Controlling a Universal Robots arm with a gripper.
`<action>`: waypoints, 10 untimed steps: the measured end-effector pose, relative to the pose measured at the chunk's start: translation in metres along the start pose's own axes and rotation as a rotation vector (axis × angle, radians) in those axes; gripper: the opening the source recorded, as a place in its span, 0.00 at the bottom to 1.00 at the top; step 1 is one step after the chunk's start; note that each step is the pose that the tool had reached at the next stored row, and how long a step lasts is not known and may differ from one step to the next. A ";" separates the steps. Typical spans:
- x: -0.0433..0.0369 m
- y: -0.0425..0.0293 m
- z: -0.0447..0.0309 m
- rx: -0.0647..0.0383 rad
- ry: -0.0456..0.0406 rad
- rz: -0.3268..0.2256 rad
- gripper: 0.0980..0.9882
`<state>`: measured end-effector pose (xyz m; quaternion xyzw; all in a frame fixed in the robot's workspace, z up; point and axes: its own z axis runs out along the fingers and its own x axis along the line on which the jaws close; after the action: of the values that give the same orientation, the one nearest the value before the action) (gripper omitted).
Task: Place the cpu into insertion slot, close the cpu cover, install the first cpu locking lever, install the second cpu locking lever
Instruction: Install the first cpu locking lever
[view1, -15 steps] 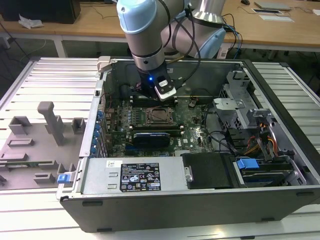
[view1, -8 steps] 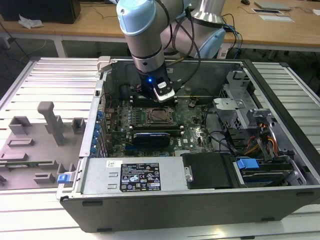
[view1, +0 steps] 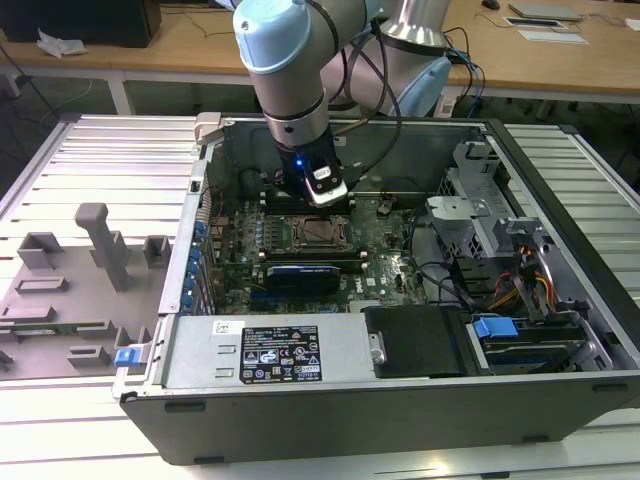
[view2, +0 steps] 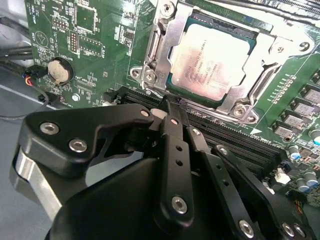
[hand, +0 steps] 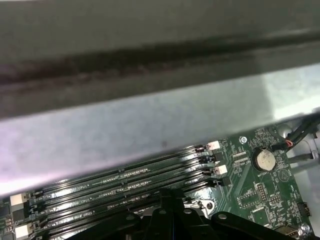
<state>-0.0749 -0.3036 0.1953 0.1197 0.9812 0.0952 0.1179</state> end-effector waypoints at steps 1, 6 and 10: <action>-0.0001 0.0000 0.0001 0.000 0.0000 0.000 0.01; -0.0007 0.0002 0.0004 0.000 -0.0001 0.000 0.01; -0.0010 0.0005 -0.0009 -0.001 0.0001 -0.001 0.01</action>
<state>-0.0740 -0.3035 0.1964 0.1192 0.9812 0.0954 0.1179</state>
